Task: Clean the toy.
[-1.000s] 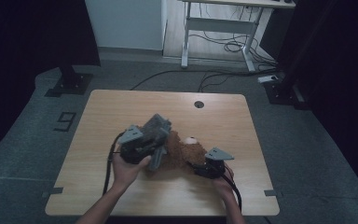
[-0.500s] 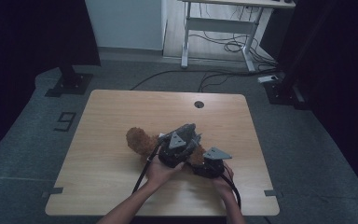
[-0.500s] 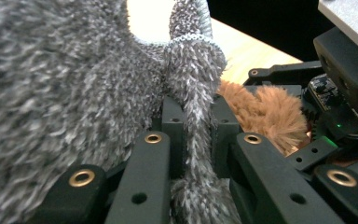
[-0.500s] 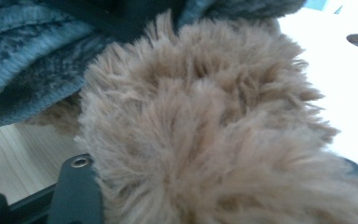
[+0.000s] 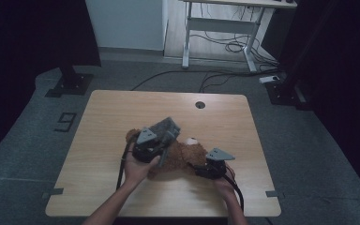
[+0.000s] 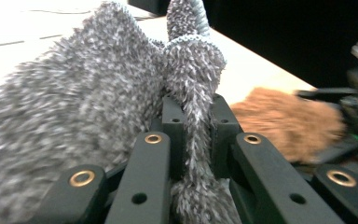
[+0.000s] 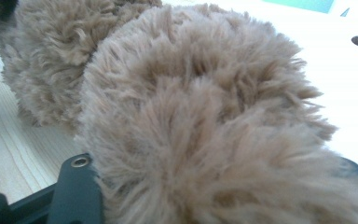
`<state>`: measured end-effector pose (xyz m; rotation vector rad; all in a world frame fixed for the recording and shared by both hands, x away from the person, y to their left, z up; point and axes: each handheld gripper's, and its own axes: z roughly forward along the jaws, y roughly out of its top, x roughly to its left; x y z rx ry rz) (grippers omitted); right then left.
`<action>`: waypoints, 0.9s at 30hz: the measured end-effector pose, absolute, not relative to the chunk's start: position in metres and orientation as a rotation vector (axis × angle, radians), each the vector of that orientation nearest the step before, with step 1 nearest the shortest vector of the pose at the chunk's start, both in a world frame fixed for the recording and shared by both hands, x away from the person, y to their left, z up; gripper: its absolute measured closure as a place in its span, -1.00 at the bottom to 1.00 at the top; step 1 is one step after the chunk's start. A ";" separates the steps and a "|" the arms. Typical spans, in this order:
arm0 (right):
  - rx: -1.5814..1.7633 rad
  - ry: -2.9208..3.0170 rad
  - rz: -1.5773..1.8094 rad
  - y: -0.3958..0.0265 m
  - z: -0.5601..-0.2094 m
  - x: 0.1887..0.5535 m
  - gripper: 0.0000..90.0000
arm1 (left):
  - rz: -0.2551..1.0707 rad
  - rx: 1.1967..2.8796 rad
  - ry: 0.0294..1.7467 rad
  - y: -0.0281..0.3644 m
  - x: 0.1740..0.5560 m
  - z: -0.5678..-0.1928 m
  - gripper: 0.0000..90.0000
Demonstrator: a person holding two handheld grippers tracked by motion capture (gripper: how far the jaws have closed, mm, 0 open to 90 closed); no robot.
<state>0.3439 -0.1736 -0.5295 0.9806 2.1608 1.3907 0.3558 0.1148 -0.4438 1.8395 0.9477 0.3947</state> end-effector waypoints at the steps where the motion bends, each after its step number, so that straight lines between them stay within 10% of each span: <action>1: 0.982 2.159 1.397 -0.174 -0.530 0.344 -0.17 | 0.403 1.838 0.980 0.125 0.360 -0.447 0.79; 15: 0.969 2.158 1.404 -0.176 -0.532 0.344 -0.18 | 0.366 1.749 1.304 0.242 0.373 -0.499 0.79; 27: 0.981 2.155 1.410 -0.177 -0.532 0.344 -0.19 | 0.403 1.765 1.034 0.195 0.354 -0.429 0.78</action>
